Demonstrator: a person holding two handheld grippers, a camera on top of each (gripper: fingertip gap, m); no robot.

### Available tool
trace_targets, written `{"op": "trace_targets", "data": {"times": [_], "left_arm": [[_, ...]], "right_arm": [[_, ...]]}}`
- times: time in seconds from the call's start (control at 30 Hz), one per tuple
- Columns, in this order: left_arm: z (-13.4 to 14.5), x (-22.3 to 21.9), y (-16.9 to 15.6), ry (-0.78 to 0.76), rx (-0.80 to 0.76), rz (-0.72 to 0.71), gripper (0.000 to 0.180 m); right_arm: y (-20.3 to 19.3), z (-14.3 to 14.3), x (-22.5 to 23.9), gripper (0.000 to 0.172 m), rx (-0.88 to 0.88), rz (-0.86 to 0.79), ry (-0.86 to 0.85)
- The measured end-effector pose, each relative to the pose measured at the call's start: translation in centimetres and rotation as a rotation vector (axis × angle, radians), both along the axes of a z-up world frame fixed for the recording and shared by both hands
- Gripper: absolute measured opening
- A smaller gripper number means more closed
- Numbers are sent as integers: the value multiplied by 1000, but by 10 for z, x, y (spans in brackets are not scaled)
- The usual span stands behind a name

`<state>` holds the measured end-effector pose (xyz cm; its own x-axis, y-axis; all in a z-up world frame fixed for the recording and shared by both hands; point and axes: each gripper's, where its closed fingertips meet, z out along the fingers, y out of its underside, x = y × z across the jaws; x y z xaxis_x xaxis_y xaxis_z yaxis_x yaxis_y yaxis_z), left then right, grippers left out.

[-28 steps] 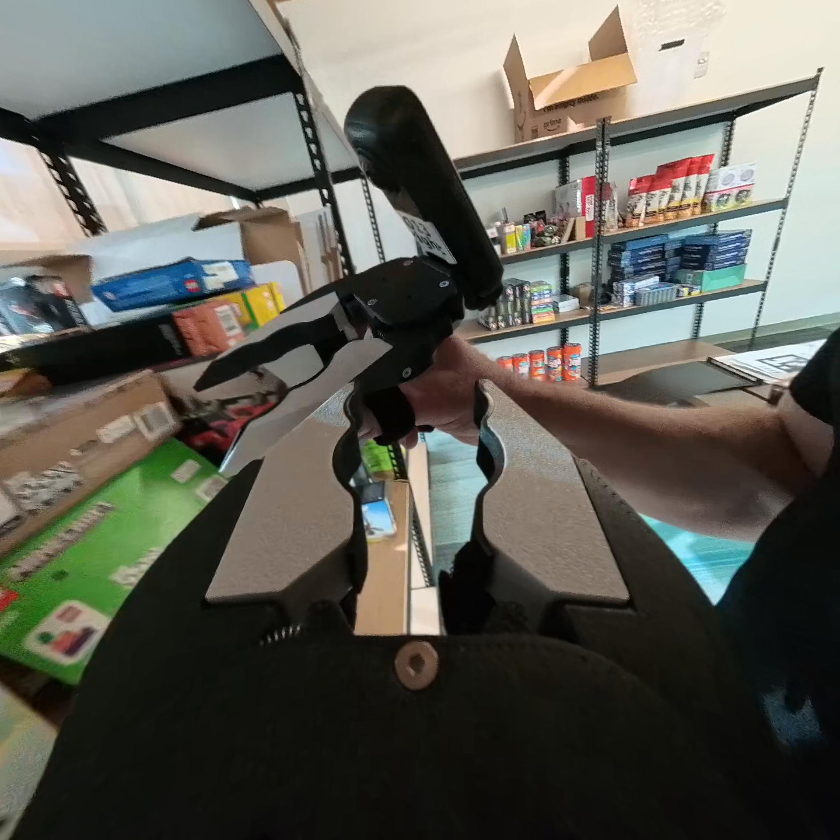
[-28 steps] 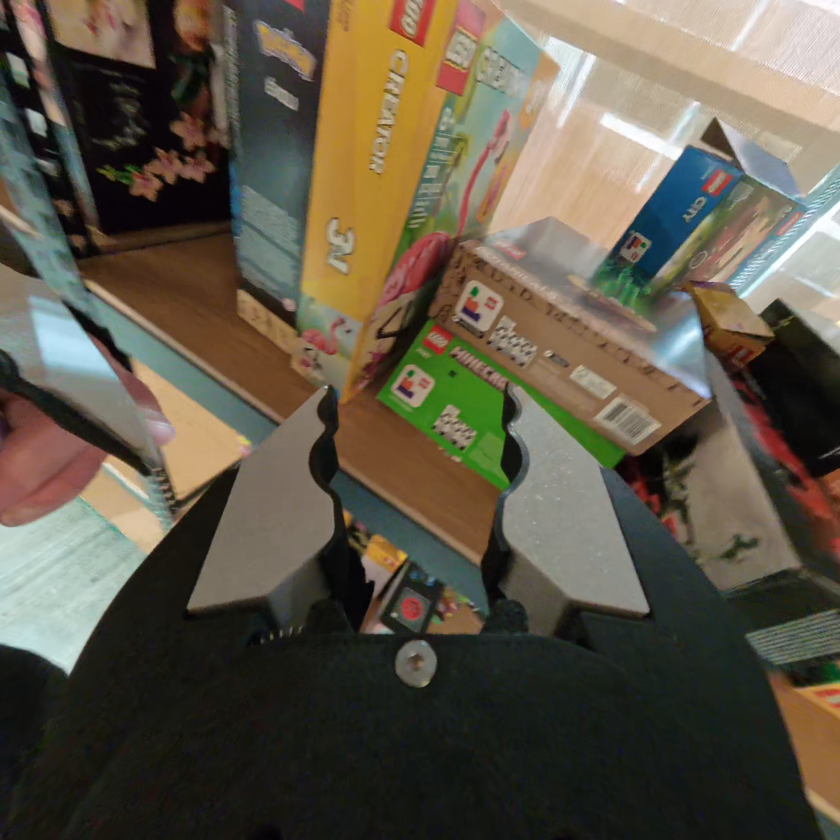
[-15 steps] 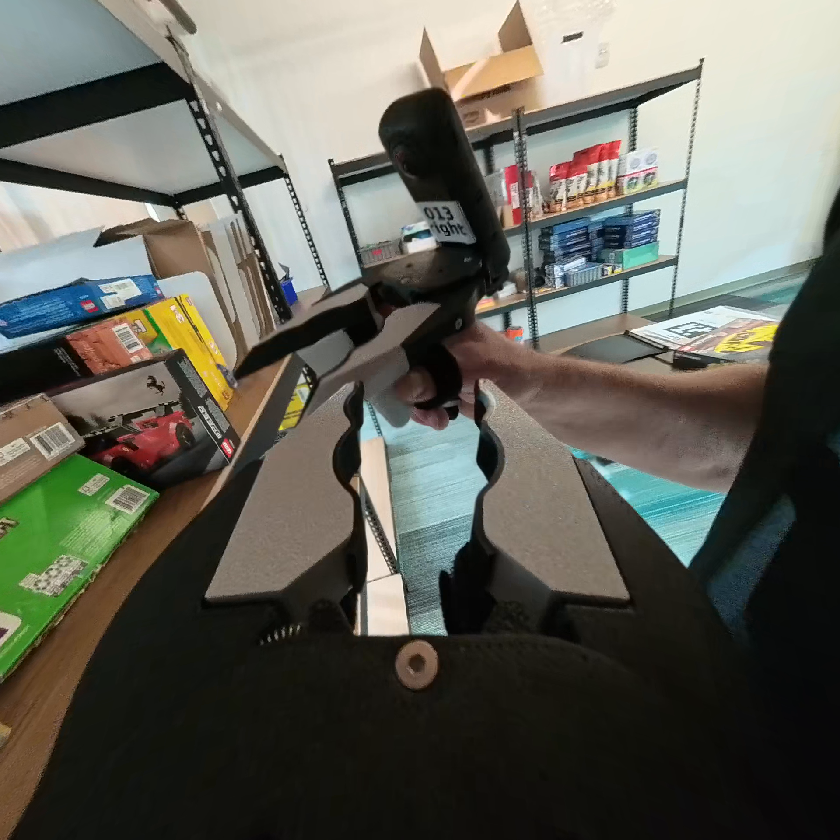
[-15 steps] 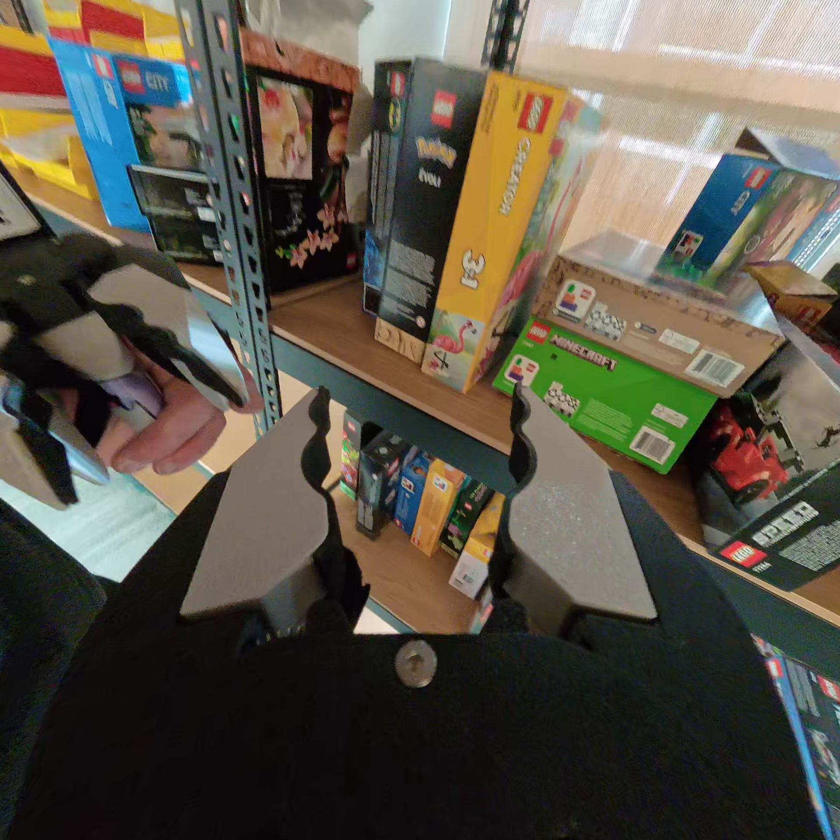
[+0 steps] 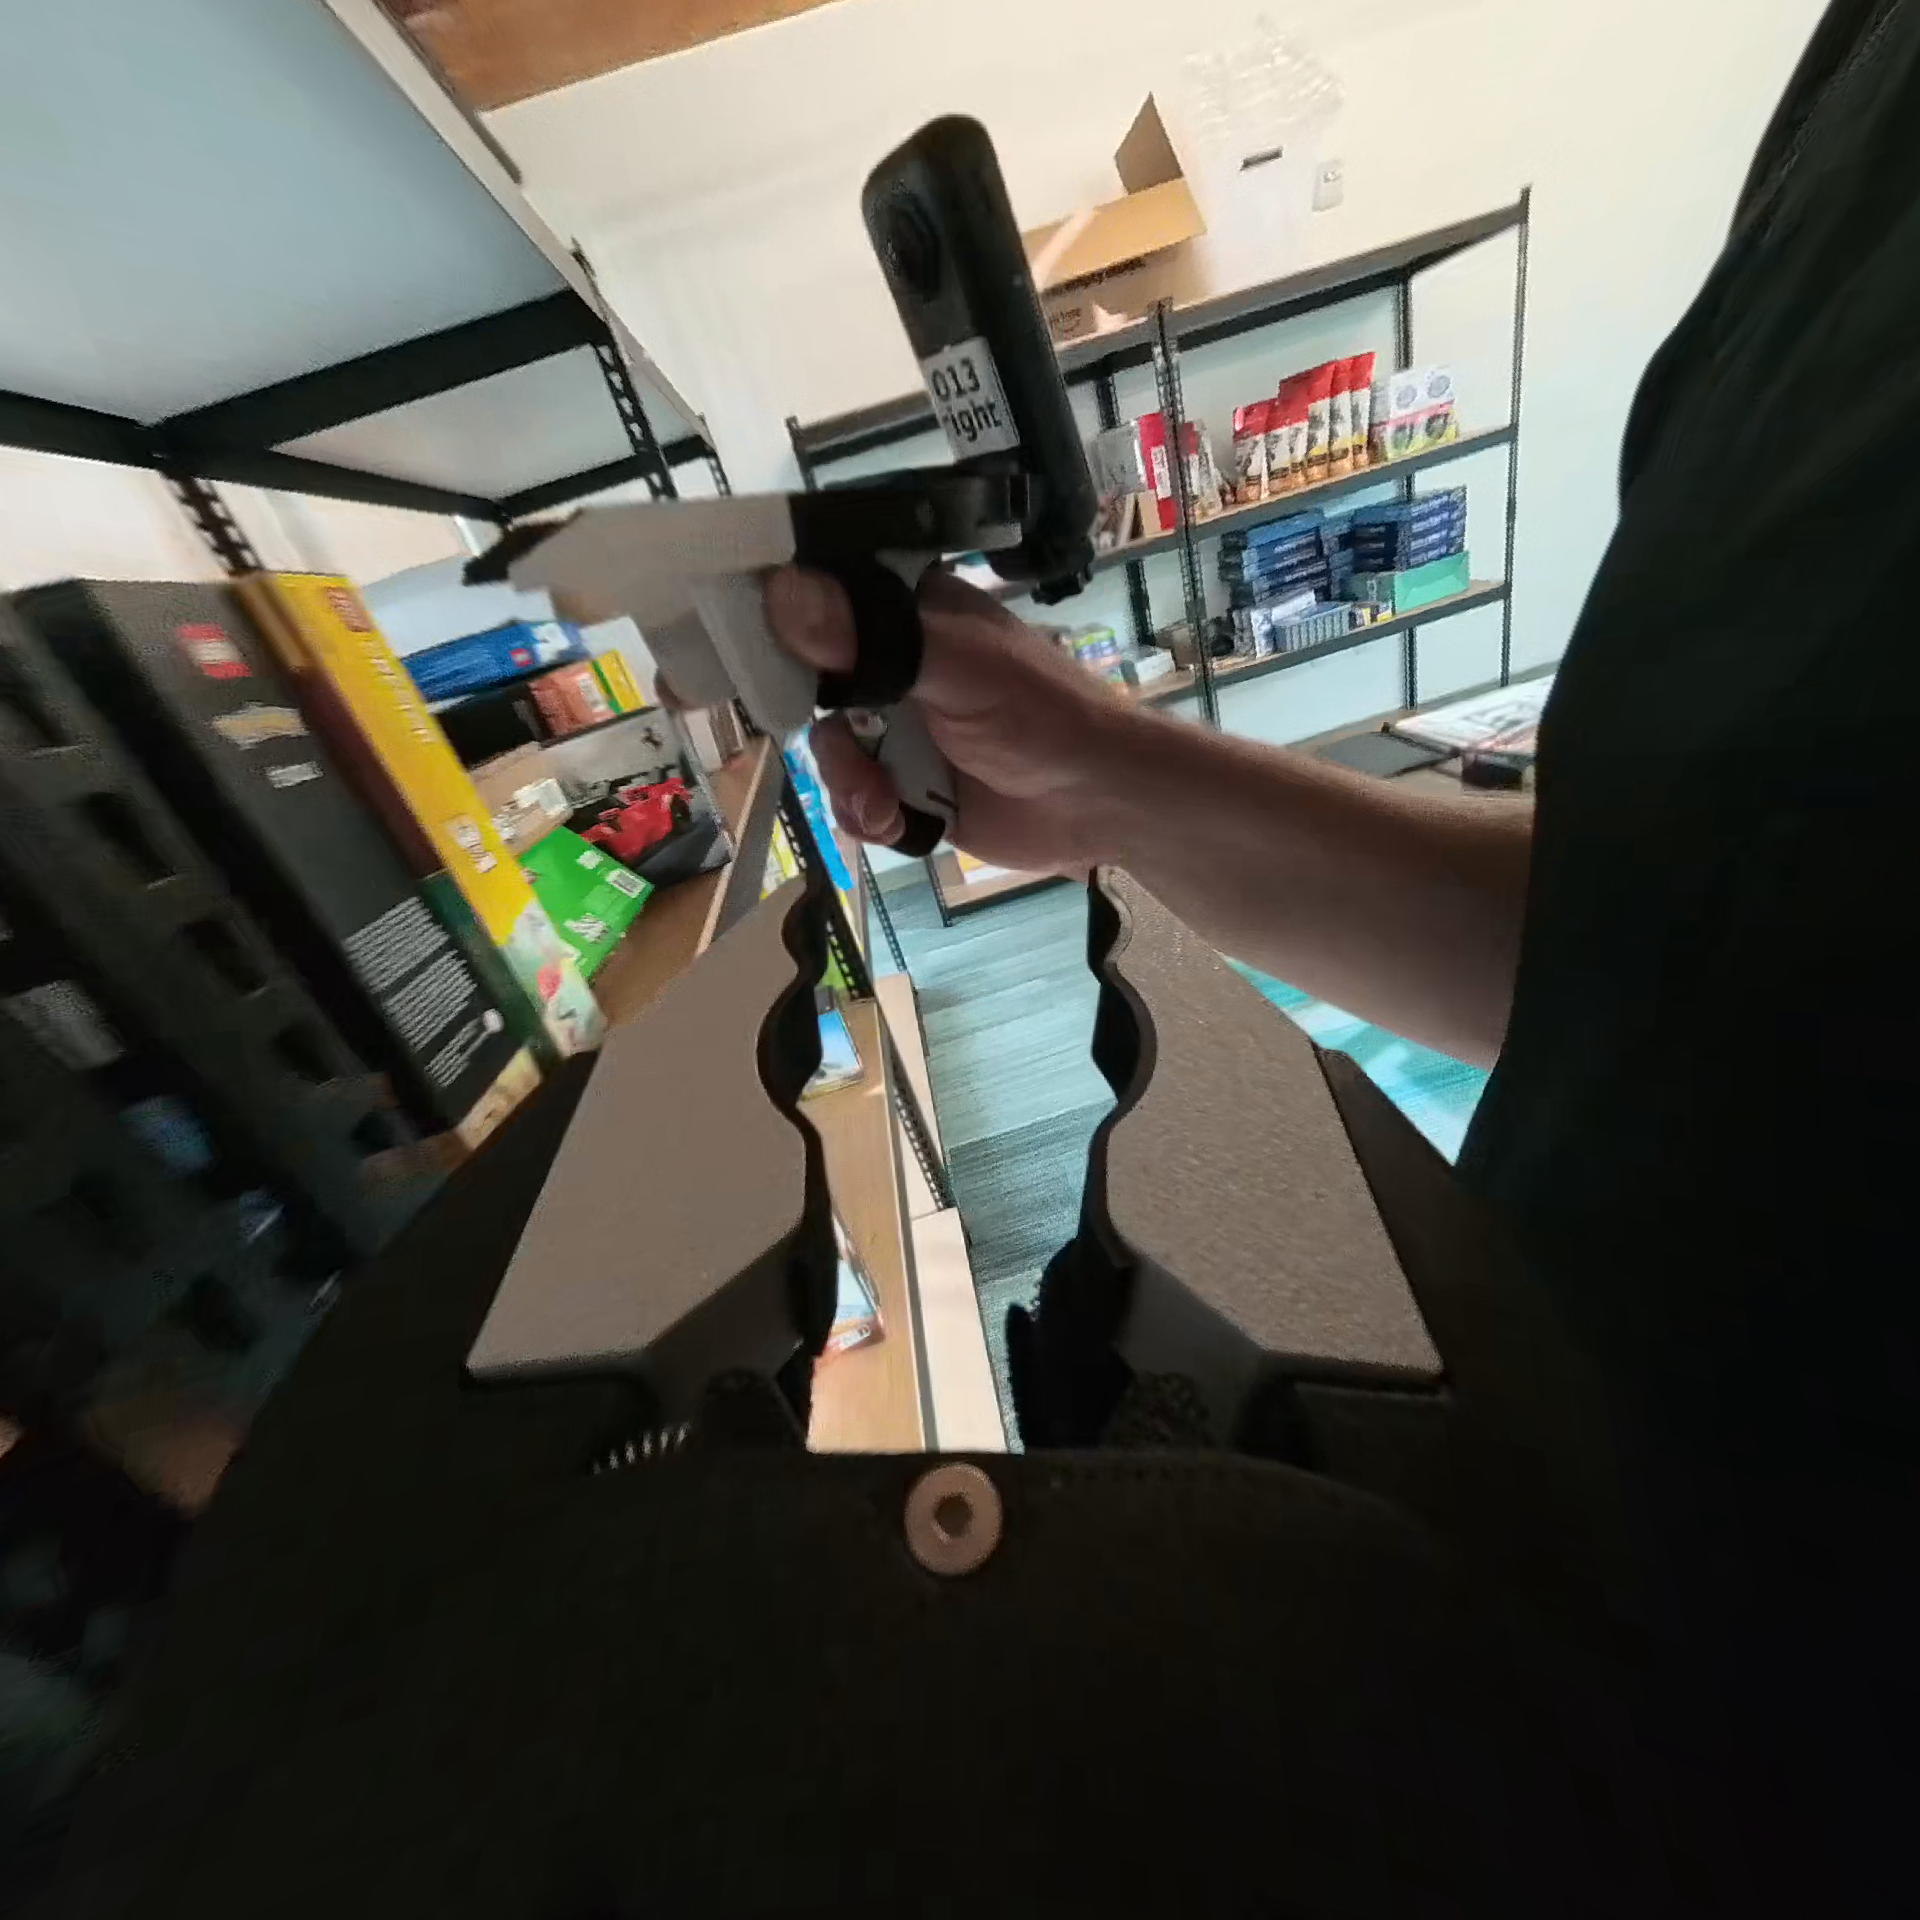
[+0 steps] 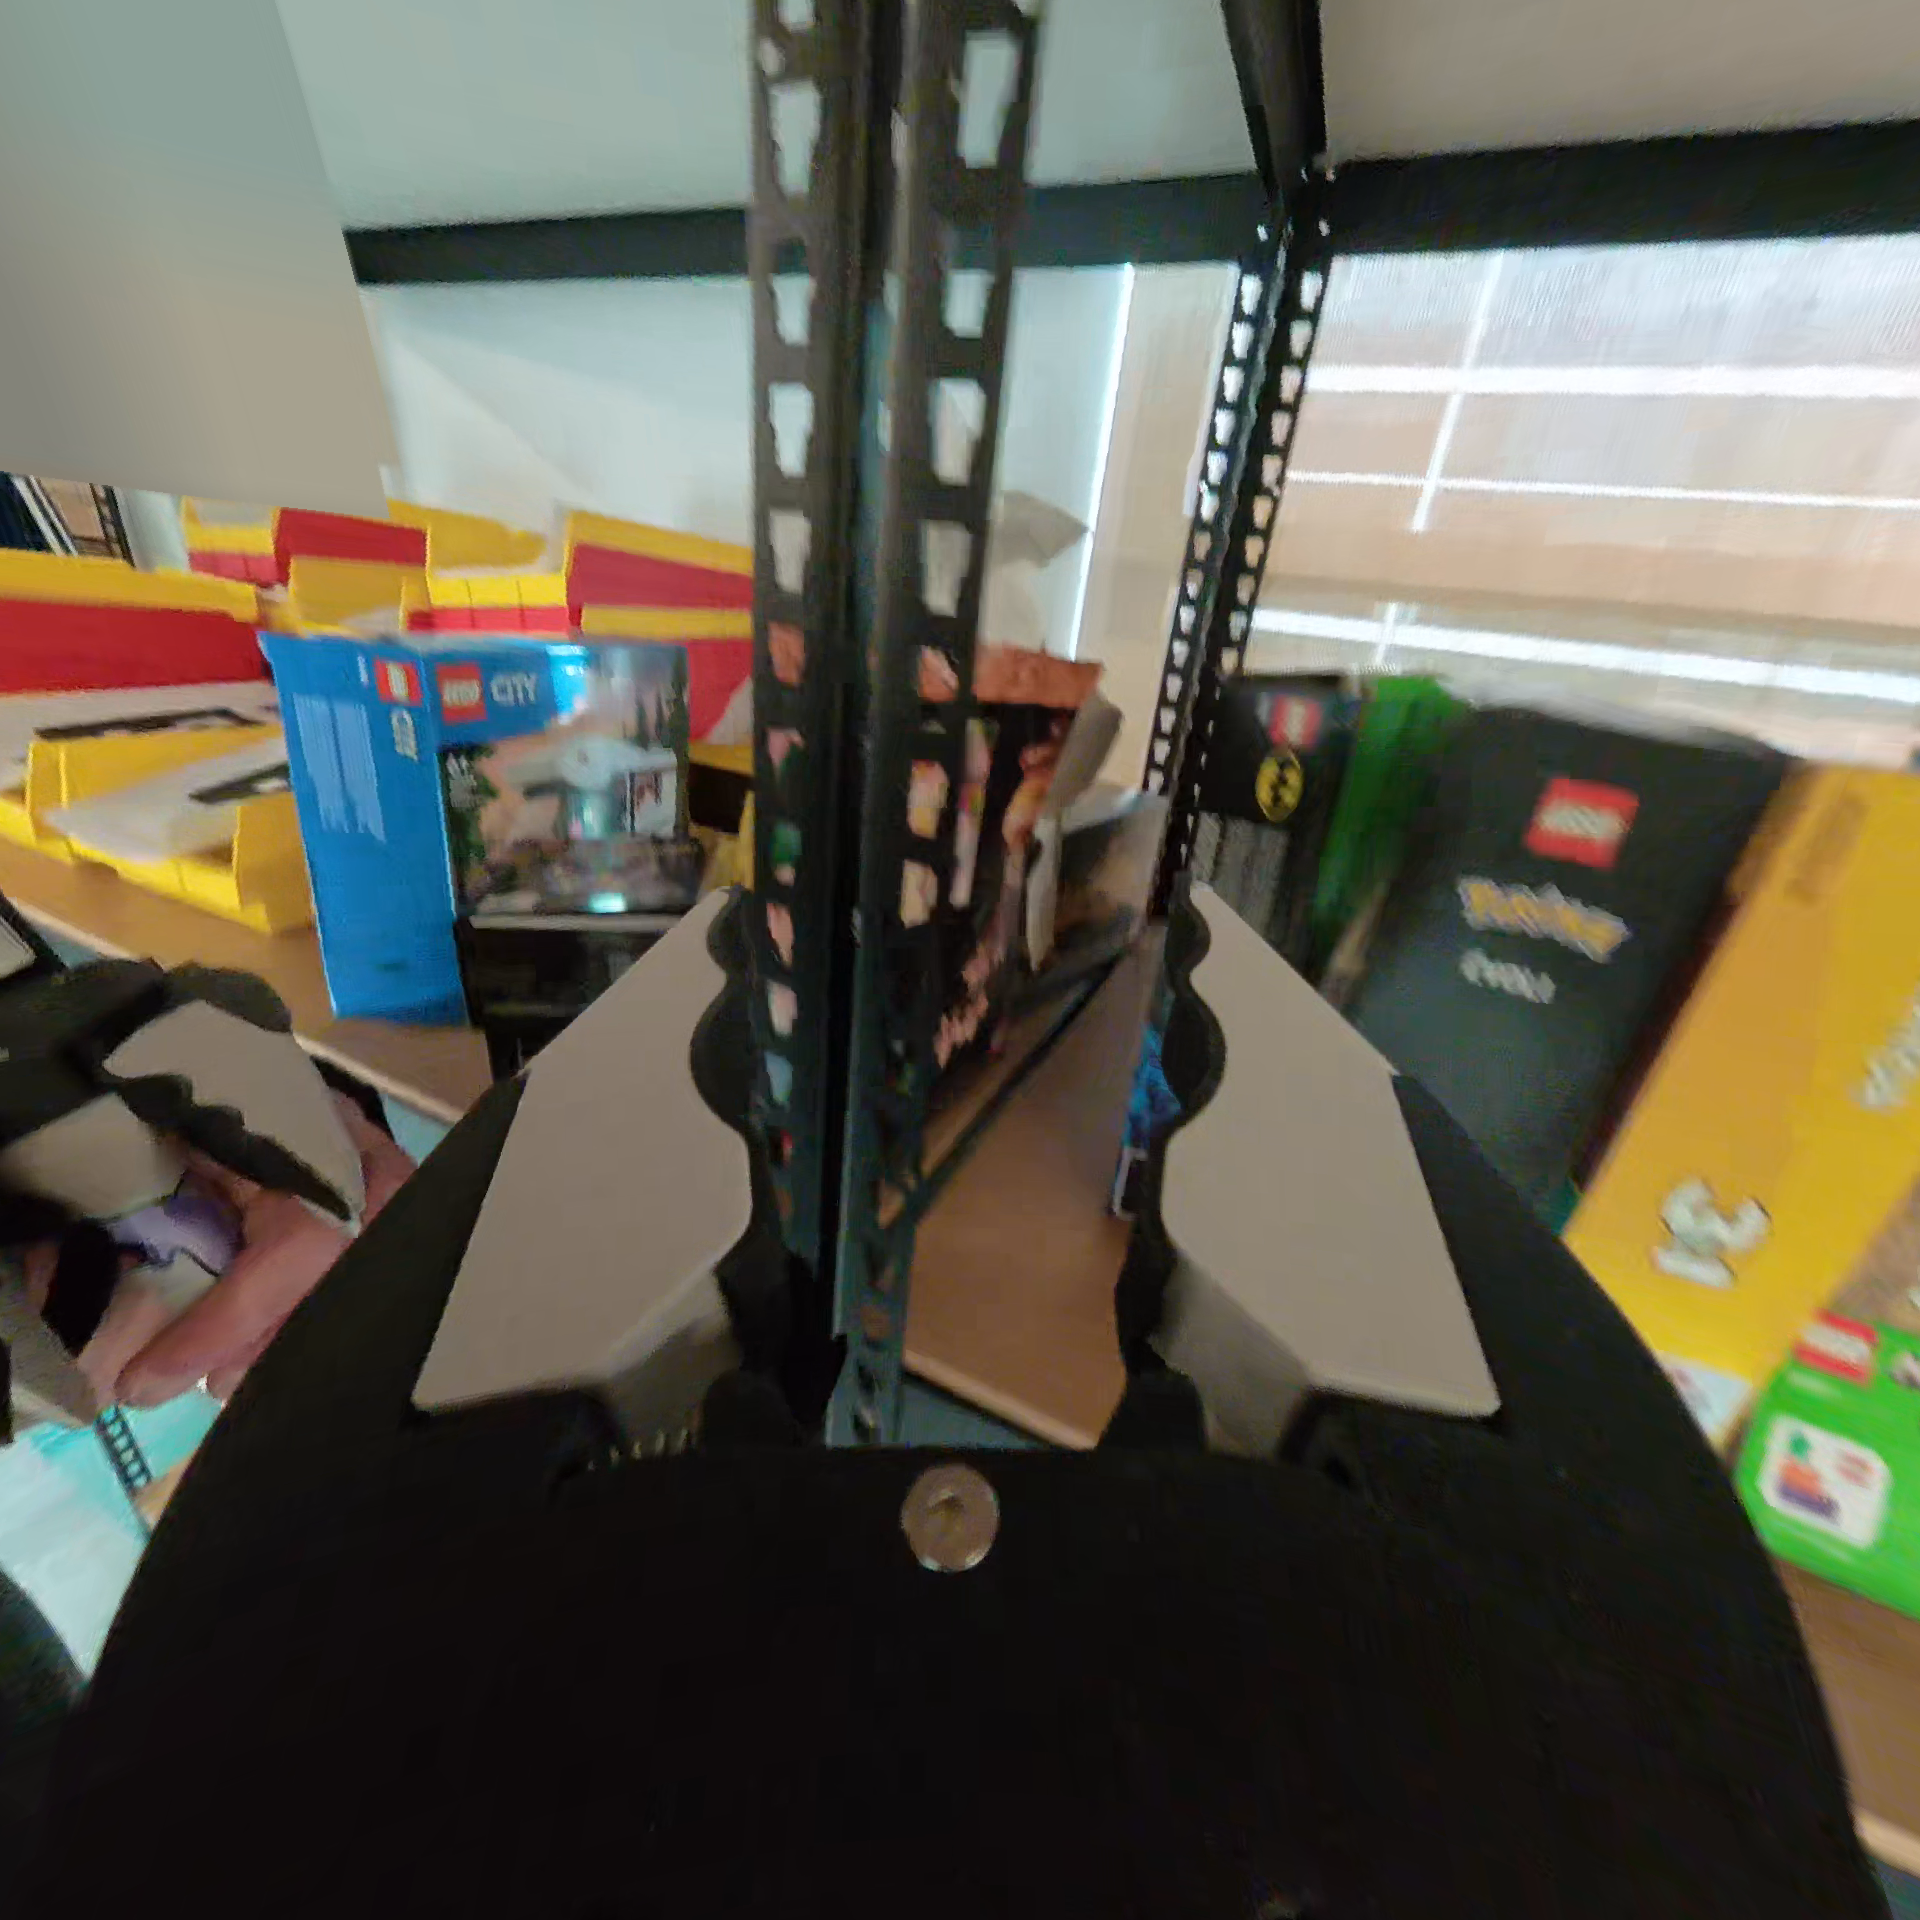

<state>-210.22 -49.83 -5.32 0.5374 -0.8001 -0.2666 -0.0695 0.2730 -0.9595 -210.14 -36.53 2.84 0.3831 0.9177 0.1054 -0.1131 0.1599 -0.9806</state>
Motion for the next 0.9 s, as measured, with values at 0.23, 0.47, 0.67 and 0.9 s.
{"op": "trace_targets", "data": {"times": [0.23, 0.47, 0.67, 0.9], "left_arm": [[11, -96, -31, -110, 47, 74, 49], [13, -174, -42, -189, 99, 186, 49], [28, -203, -68, -223, 169, 143, 47], [27, -228, -76, -260, 192, 186, 46]], "right_arm": [[-81, 45, -71, 72, 257, 92, -41], [-120, -7, -182, 90, 161, 216, -259], [-115, -64, -246, 110, 76, 175, -448], [-103, -101, -281, 113, 76, 132, -589]]}}
